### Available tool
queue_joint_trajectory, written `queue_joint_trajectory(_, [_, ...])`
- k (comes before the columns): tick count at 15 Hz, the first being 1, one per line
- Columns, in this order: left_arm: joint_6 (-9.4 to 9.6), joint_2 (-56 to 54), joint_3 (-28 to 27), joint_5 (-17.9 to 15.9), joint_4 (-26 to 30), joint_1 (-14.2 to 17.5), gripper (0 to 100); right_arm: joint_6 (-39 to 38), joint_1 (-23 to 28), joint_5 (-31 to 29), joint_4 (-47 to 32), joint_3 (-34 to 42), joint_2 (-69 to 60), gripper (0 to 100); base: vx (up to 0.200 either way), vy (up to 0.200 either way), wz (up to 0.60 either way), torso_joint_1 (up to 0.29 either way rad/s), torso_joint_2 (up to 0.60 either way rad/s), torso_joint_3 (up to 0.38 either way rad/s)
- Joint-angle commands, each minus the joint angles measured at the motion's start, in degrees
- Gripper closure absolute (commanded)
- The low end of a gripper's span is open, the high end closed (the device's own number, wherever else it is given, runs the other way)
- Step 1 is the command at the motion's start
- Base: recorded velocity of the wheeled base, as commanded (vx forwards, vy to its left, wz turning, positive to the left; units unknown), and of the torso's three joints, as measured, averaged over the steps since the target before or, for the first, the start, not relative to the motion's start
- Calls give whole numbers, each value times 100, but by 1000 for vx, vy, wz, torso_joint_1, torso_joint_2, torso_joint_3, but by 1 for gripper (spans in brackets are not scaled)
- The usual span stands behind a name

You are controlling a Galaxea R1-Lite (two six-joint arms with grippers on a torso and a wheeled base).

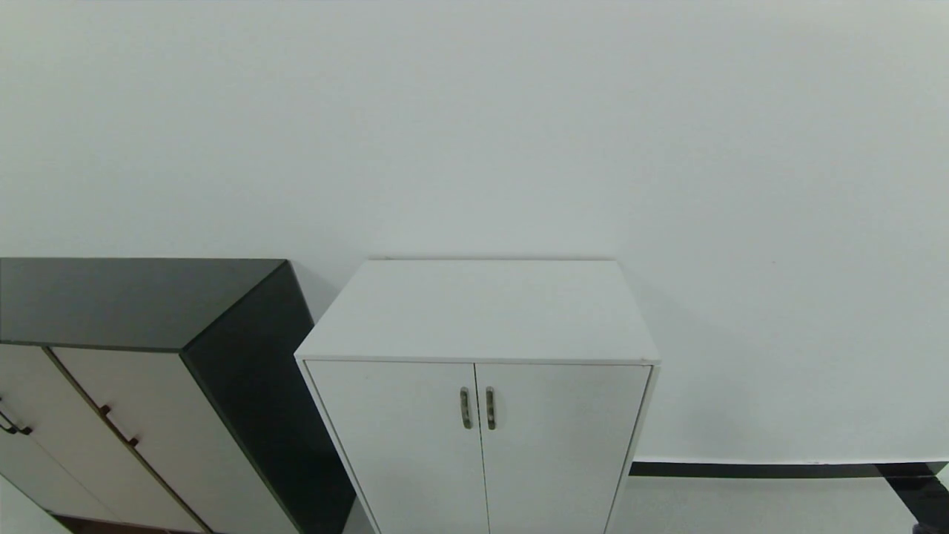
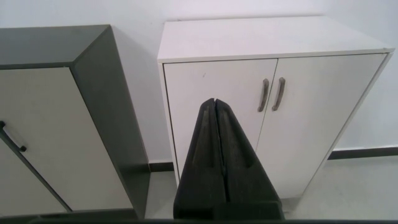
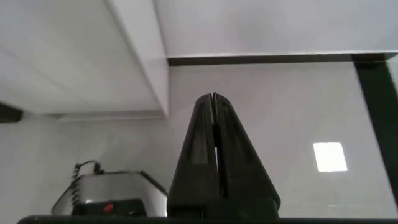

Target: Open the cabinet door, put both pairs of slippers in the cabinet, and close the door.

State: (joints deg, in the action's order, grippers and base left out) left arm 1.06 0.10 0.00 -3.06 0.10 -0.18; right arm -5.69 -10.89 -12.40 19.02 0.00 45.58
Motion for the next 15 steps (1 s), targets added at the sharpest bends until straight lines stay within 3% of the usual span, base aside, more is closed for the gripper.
queue_joint_trajectory(1, [-1,-1,0,-2,-1,1,100,16,-1,862,-1937,-158,-2950,100,0,0,0,0,0,0])
queue_joint_trajectory(3, [-1,-1,0,-2,-1,1,100,385,-45,1257,-2288,-316,-4022,100,0,0,0,0,0,0])
queue_joint_trajectory(4, [-1,-1,0,-2,-1,1,100,921,-54,1319,-2227,-281,-3996,100,0,0,0,0,0,0])
queue_joint_trajectory(11, [-1,-1,0,-2,-1,1,100,938,-195,1161,-2236,-308,-2985,100,0,0,0,0,0,0])
queue_joint_trajectory(13, [-1,-1,0,-2,-1,1,100,1167,183,378,-2236,-325,-3213,100,0,0,0,0,0,0])
queue_joint_trajectory(15, [-1,-1,0,-2,-1,1,100,1123,649,422,-2236,-325,-3609,100,0,0,0,0,0,0])
